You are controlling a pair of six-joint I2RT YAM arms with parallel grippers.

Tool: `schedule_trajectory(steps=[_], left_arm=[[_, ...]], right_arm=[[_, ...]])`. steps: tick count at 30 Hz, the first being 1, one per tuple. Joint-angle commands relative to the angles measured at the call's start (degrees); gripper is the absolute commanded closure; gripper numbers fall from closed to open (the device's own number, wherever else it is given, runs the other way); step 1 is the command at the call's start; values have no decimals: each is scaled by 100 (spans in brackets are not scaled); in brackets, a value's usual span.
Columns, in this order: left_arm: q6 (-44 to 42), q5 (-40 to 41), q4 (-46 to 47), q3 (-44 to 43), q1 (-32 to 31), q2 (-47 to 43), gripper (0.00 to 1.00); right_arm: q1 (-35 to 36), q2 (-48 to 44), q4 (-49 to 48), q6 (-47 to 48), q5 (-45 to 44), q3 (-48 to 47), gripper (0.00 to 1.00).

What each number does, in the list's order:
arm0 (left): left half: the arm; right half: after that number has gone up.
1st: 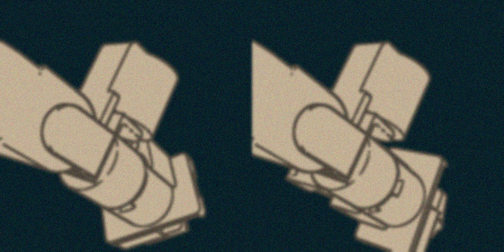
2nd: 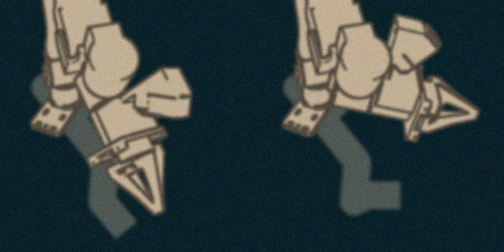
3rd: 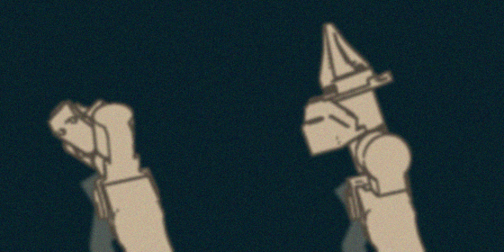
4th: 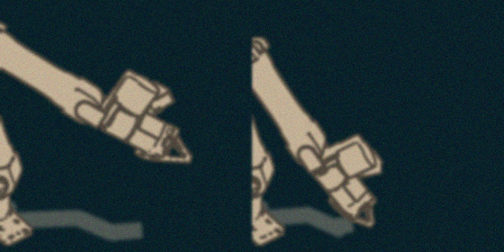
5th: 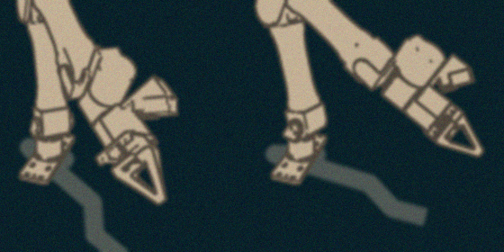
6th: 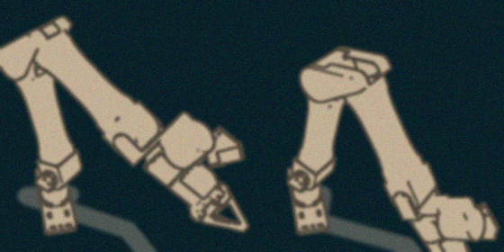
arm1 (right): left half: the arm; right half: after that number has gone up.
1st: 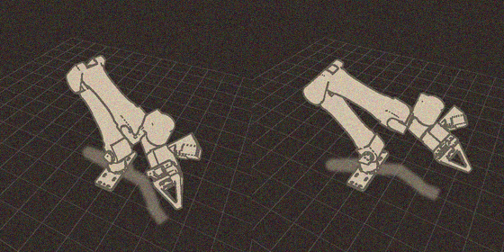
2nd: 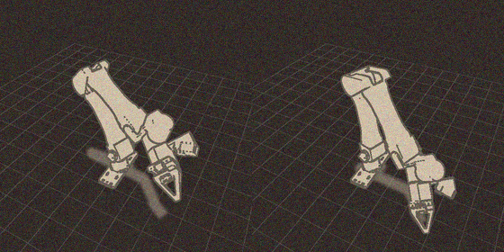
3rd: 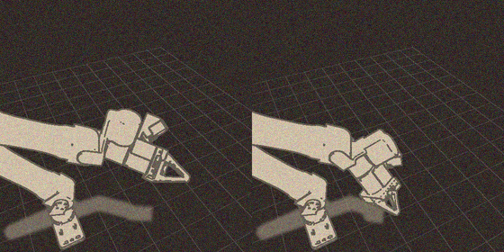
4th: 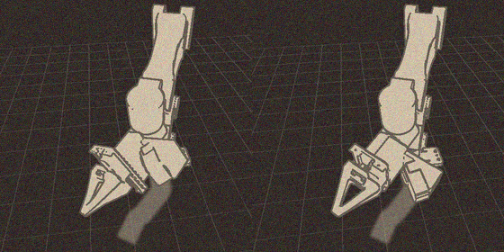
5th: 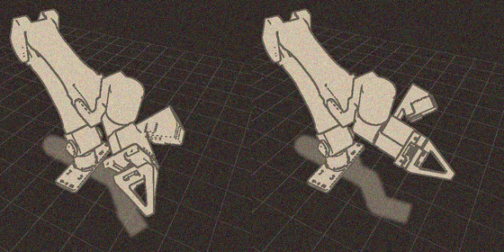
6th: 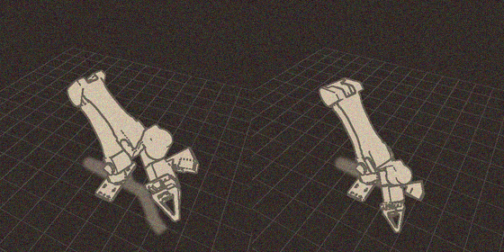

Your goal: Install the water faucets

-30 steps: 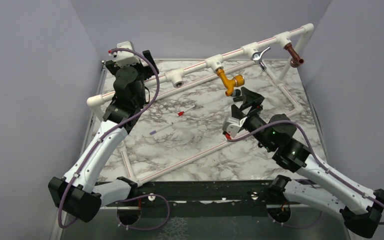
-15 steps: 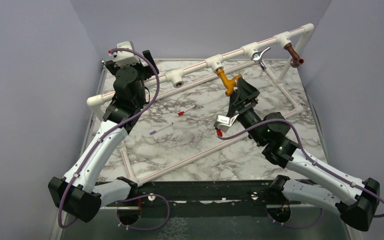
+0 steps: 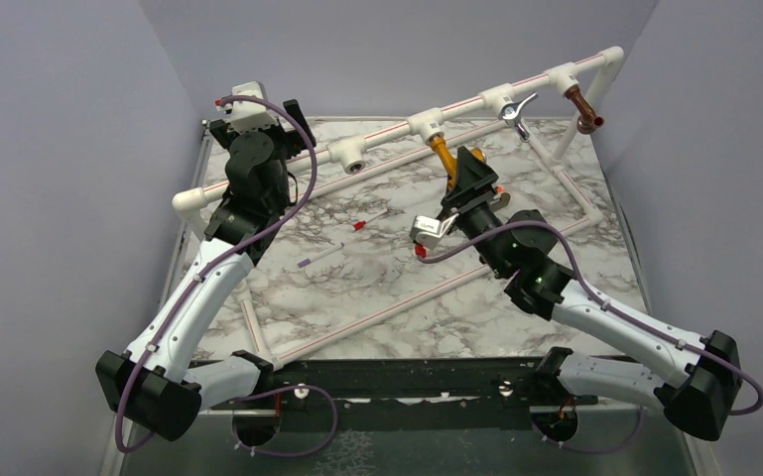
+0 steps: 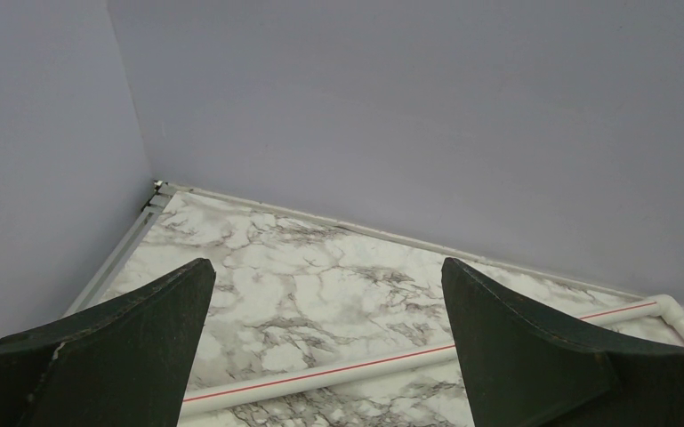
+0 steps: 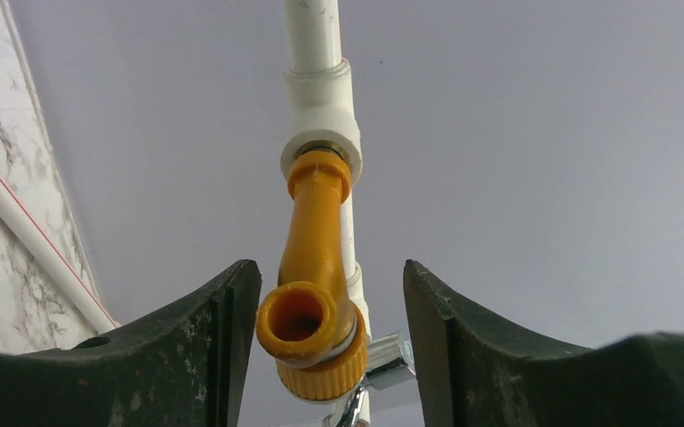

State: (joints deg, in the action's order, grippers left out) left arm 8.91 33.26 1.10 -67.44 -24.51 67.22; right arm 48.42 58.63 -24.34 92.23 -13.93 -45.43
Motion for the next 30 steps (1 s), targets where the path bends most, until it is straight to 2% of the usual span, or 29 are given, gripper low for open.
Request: schedule_trajectory(steps=[1,6,9,13,16,22,30], left_arm=[[94,-368,-2062,653,-329,425,1],[94,-355,-2060,653,-351,429,1],[94,-355,-2061,651,-352,437,1],[94,-355,-2061,644,-352,442,1],[94,-355,-2062,645,-354,458,1],[85,-342,-2059,647,-352,466,1],[86,-344,-2061,645,-352,466,1]], right_arm=[[31,170,-357,108,-314,-178,39],[22,268,-502,-24,-493,-157,48],[26,306,-631,-65,-606,-87,56],[27,290,-666,-354,-577,-30,77],[26,280,-684,-663,-496,-26,97],[32,208,-726,-1940,-208,-108,99],[33,68,-771,-4570,-191,-279,99]])
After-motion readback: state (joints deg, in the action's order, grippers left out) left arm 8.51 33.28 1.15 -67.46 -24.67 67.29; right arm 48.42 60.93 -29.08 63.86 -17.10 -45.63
